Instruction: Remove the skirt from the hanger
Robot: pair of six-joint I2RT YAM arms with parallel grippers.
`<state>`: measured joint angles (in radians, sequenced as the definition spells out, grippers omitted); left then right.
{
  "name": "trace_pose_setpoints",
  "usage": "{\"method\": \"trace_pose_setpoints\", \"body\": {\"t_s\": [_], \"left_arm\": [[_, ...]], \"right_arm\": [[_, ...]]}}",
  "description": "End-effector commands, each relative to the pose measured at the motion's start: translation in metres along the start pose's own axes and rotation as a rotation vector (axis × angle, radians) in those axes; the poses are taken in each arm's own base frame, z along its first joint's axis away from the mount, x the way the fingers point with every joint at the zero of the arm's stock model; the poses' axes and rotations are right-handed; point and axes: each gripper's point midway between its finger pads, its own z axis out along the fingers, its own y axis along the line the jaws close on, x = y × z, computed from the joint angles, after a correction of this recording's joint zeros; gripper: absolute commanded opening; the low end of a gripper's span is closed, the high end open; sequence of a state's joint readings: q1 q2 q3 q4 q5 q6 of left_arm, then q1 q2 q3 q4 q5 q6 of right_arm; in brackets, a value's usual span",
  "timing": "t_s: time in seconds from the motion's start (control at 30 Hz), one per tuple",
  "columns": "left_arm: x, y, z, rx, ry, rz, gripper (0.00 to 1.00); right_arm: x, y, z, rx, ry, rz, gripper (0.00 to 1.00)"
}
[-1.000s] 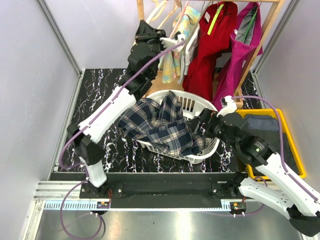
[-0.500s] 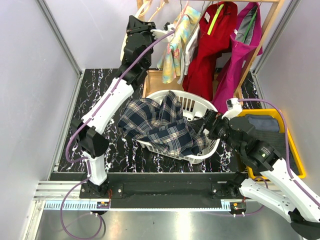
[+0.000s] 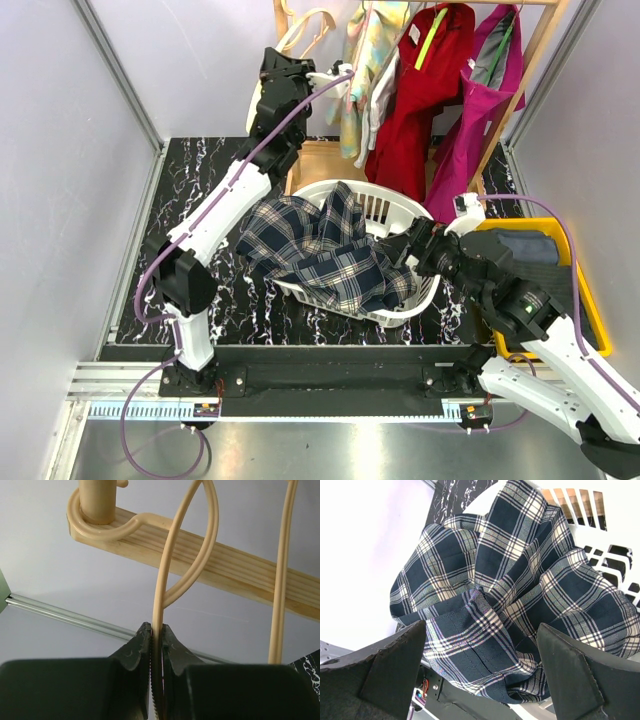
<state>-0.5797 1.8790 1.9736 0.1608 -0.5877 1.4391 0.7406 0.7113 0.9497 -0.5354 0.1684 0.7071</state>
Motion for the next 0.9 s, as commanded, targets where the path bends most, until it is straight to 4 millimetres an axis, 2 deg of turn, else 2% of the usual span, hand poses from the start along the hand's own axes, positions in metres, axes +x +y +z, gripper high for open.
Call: {"method": "trace_pose_setpoints", "body": {"t_s": [0.0,0.03,0.07,0.1,0.23,0.3,0.33,0.37,0.43,0.53,0.63,0.7,0.73,0.8,0.83,0.87], "left_arm": [[0.012,0.029,-0.012,-0.061,0.033,-0.056,0.29],[0.013,0.027,-0.015,-0.051,0.035,-0.062,0.54],[0.016,0.02,-0.017,-0.036,0.045,-0.055,0.71],[0.019,0.027,-0.022,-0.045,0.05,-0.065,0.99],[0.026,0.035,-0.048,-0.051,0.04,-0.11,0.99],[0.026,0.046,-0.068,-0.052,0.017,-0.138,0.99],[0.026,0.044,-0.074,-0.037,0.013,-0.152,0.99],[0.024,0.061,-0.086,-0.056,-0.005,-0.184,0.99],[0.022,0.071,-0.098,-0.051,-0.02,-0.226,0.99],[0.015,0.102,-0.122,-0.071,-0.062,-0.315,0.99],[0.001,0.131,-0.142,-0.091,-0.124,-0.425,0.99],[-0.013,0.14,-0.15,-0.083,-0.162,-0.496,0.99],[-0.016,0.154,-0.154,-0.084,-0.174,-0.575,0.99],[-0.034,0.144,-0.152,-0.019,-0.191,-0.68,0.99],[-0.047,0.152,-0.149,-0.012,-0.222,-0.731,0.99],[-0.055,0.152,-0.147,0.007,-0.241,-0.765,0.99]], "right_arm": [[-0.024,0.014,-0.009,-0.042,-0.082,-0.002,0.98],[-0.024,0.013,-0.009,-0.038,-0.082,-0.002,0.98],[-0.023,0.013,-0.008,-0.038,-0.08,-0.002,0.98],[-0.023,0.013,-0.008,-0.035,-0.08,-0.004,0.98],[-0.022,0.012,-0.004,-0.028,-0.072,-0.015,1.0],[-0.02,0.012,0.0,-0.022,-0.064,-0.023,1.0],[-0.021,0.012,0.0,-0.022,-0.064,-0.025,1.0],[-0.02,0.012,0.001,-0.02,-0.06,-0.026,1.0],[-0.02,0.012,0.003,-0.018,-0.057,-0.026,1.0],[-0.018,0.011,0.005,-0.012,-0.054,-0.023,1.0],[-0.014,0.006,0.007,0.001,-0.046,-0.019,1.0],[-0.01,0.004,0.01,0.01,-0.038,-0.014,1.0],[-0.009,0.002,0.012,0.015,-0.036,-0.013,1.0],[-0.007,0.001,0.013,0.016,-0.033,-0.013,1.0],[-0.008,0.001,0.013,0.017,-0.038,-0.012,1.0],[-0.008,0.001,0.013,0.013,-0.043,-0.015,1.0]]}}
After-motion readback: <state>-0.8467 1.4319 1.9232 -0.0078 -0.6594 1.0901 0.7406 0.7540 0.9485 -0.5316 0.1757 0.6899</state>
